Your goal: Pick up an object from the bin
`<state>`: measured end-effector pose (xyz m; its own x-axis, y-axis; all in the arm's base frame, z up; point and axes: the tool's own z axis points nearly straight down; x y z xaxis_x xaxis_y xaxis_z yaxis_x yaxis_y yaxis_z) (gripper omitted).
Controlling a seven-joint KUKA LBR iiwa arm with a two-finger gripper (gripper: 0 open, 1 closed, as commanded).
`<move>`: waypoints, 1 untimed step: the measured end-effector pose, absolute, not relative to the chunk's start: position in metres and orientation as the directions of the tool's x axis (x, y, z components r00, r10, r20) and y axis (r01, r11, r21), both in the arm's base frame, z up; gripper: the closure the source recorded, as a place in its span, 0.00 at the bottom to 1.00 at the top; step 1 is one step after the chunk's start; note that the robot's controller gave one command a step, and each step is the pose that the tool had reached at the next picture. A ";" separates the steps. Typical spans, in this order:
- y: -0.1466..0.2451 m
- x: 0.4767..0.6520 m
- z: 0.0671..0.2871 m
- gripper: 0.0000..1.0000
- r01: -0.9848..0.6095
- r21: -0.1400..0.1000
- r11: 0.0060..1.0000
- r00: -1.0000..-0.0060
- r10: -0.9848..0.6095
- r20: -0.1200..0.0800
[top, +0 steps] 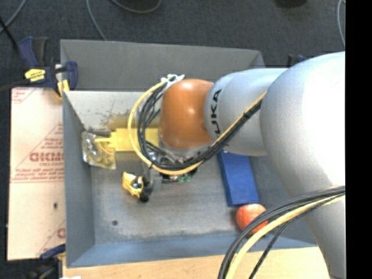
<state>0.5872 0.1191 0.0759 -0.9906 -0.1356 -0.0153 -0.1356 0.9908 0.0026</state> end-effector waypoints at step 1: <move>0.123 0.582 0.076 1.00 -0.218 -0.002 0.976 -0.976 -0.218 -0.021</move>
Offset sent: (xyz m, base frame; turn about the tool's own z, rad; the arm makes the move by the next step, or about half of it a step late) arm -0.0098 0.0409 -0.0059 -0.0875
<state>0.5818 0.1233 0.0758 -0.9758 -0.2178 -0.0213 -0.2178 0.9760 -0.0019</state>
